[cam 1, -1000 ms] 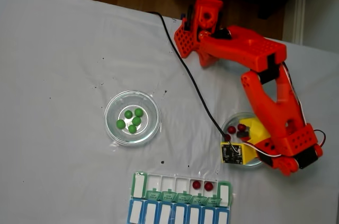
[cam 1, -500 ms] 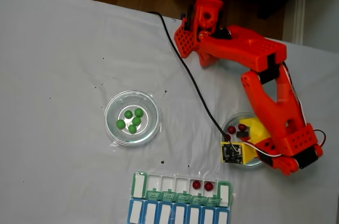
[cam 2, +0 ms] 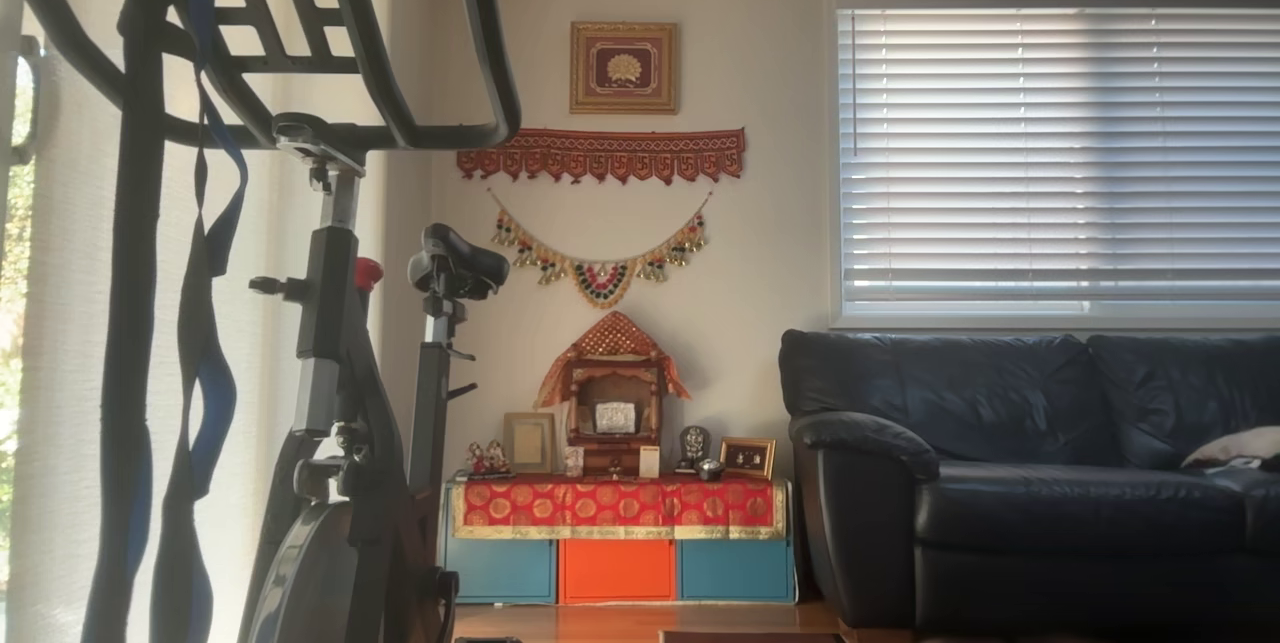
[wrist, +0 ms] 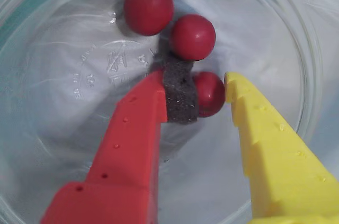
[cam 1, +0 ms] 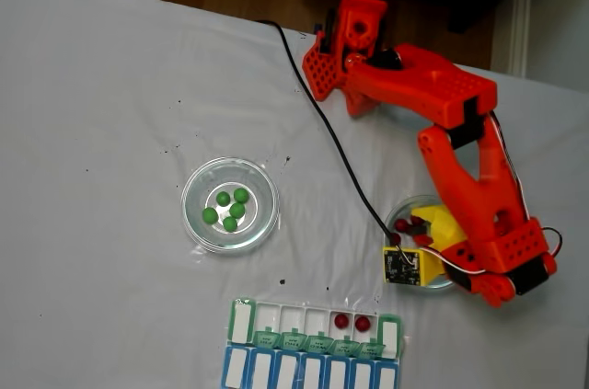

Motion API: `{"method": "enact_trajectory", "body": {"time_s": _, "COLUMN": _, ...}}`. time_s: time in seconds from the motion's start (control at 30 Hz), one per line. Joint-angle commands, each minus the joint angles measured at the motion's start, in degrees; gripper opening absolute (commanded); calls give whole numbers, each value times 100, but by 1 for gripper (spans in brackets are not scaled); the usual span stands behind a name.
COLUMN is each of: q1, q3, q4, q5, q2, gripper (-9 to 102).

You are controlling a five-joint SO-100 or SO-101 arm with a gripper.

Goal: Sort medicines into box.

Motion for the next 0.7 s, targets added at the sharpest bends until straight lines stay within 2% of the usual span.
{"method": "enact_trajectory", "body": {"time_s": 0.0, "q1": -9, "q3": -18, "q4": 18, "q5": 26, "q2": 264, "gripper": 4}}
{"method": "enact_trajectory", "body": {"time_s": 0.27, "q1": -26, "q3": -97, "q4": 44, "q5": 105, "q2": 105, "gripper": 2}}
{"method": "enact_trajectory", "body": {"time_s": 0.67, "q1": 334, "q3": -782, "q4": 185, "q5": -53, "q2": 580, "gripper": 13}}
